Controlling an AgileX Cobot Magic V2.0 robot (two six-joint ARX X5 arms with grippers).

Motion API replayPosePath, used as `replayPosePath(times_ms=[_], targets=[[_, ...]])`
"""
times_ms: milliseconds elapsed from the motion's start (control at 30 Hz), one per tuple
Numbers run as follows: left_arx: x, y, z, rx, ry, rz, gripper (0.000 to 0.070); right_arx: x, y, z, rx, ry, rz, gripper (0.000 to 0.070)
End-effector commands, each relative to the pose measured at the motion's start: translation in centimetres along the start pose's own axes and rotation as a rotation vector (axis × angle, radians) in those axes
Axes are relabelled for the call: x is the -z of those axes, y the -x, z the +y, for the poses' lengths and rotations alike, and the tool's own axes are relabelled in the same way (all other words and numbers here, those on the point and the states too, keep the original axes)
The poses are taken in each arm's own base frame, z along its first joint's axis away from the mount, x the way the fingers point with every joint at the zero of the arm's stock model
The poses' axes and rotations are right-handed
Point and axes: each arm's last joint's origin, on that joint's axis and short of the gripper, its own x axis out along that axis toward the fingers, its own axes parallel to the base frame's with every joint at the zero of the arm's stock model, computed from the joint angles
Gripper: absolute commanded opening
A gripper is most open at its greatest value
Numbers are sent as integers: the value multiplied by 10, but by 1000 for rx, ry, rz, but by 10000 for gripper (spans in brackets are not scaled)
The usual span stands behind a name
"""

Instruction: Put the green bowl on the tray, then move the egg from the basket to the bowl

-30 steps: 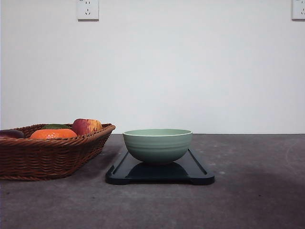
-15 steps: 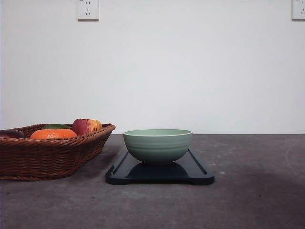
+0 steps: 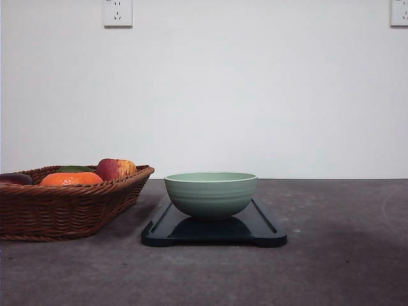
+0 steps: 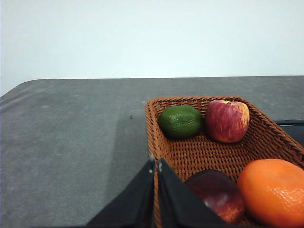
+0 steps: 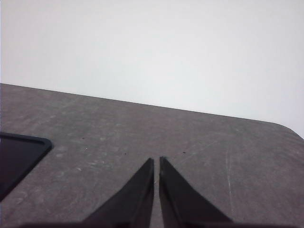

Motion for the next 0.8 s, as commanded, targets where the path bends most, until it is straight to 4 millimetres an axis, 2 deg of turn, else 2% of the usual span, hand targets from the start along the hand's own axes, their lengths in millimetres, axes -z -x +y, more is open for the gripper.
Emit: replayPosePath(times_ms=[0,767], targets=[[5,-1,0,-1,-5,4,0,0,0,0,4,-13,-5,11],[5,-1,0,-1,-5,4,0,0,0,0,4,-13,-5,11]])
